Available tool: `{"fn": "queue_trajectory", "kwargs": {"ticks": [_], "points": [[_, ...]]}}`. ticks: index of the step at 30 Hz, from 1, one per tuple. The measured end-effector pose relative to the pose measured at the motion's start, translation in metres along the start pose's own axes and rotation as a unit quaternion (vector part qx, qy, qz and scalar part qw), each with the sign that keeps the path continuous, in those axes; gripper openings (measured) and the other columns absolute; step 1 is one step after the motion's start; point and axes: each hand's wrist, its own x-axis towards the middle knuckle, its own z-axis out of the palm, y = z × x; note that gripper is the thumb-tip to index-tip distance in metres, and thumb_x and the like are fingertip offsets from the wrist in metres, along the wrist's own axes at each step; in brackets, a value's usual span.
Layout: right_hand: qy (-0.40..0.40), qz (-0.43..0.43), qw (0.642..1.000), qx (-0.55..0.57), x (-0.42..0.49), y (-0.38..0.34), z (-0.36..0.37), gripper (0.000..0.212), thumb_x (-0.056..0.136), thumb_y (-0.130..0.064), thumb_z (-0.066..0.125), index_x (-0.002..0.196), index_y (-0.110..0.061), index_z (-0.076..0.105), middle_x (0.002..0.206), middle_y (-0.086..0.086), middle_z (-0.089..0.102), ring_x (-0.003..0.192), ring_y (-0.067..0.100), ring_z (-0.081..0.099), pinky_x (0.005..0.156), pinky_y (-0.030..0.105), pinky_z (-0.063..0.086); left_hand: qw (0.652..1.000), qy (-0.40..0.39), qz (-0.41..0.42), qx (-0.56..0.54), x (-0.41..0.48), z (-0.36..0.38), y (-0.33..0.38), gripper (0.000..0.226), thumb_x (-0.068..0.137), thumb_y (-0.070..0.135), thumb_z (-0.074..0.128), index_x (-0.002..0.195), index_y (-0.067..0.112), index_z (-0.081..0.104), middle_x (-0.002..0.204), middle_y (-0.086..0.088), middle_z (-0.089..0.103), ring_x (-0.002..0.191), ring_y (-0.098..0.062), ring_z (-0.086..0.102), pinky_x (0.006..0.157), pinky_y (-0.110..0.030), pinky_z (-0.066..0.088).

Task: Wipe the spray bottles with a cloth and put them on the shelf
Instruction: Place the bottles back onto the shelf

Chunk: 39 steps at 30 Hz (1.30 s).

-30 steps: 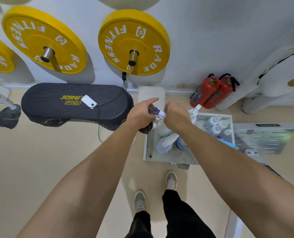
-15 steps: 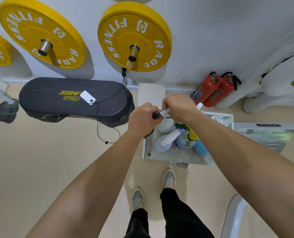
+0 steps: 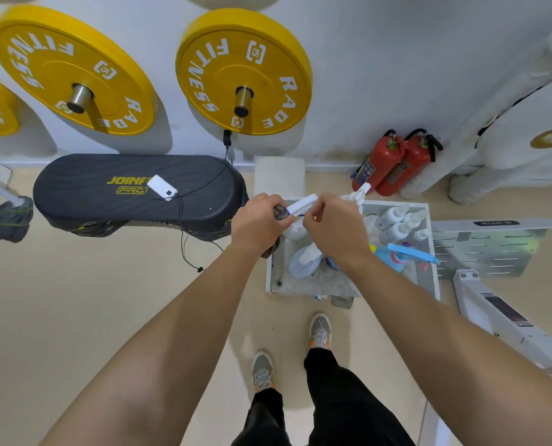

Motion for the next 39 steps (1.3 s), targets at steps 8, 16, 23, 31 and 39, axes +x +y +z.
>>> {"fn": "queue_trajectory", "kwargs": {"ticks": [8, 16, 23, 31, 39], "points": [[-0.093, 0.2, 0.973, -0.064, -0.044, 0.015, 0.029, 0.063, 0.095, -0.064, 0.051, 0.101, -0.002, 0.061, 0.101, 0.014, 0.062, 0.093, 0.029, 0.061, 0.067, 0.032, 0.039, 0.998, -0.045, 0.021, -0.04, -0.002, -0.02, -0.007, 0.028, 0.085, 0.047, 0.074, 0.11, 0.035, 0.072, 0.103, 0.007, 0.065, 0.092, -0.016, 0.062, 0.076, -0.041, 0.056], [-0.068, 0.273, 0.959, 0.02, -0.046, 0.008, 0.053, 0.055, 0.092, -0.049, 0.062, 0.124, -0.004, 0.057, 0.119, 0.015, 0.064, 0.109, 0.031, 0.061, 0.076, 0.033, 0.044, 0.997, -0.055, 0.025, -0.052, -0.001, -0.024, -0.014, 0.02, 0.089, 0.042, 0.072, 0.107, 0.036, 0.074, 0.101, 0.009, 0.066, 0.089, -0.015, 0.061, 0.067, -0.033, 0.051], [-0.165, 0.055, 0.965, -0.198, -0.041, 0.01, 0.032, 0.027, 0.096, -0.027, 0.061, 0.122, -0.028, 0.067, 0.111, 0.002, 0.069, 0.102, 0.027, 0.066, 0.073, 0.034, 0.051, 0.992, -0.074, 0.032, -0.094, 0.002, -0.028, -0.019, 0.018, 0.088, 0.035, 0.074, 0.105, 0.032, 0.076, 0.102, 0.008, 0.07, 0.09, -0.014, 0.063, 0.076, -0.036, 0.056], [-0.209, -0.084, 0.937, -0.266, -0.021, 0.011, 0.022, 0.06, 0.09, 0.002, 0.059, 0.138, -0.035, 0.058, 0.132, -0.002, 0.058, 0.113, 0.028, 0.064, 0.077, 0.034, 0.049, 0.993, -0.079, 0.033, -0.084, 0.003, -0.029, -0.021, 0.017, 0.089, 0.034, 0.074, 0.105, 0.03, 0.075, 0.101, 0.008, 0.069, 0.09, -0.015, 0.063, 0.08, -0.04, 0.057], [-0.217, -0.084, 0.94, -0.251, -0.008, 0.022, 0.022, 0.057, 0.088, 0.002, 0.064, 0.139, -0.023, 0.058, 0.134, 0.006, 0.06, 0.117, 0.029, 0.062, 0.09, 0.037, 0.054, 0.997, -0.063, 0.028, -0.037, 0.008, -0.027, -0.014, 0.013, 0.086, 0.041, 0.075, 0.095, 0.031, 0.074, 0.097, 0.007, 0.068, 0.086, -0.018, 0.062, 0.072, -0.038, 0.056]]}}
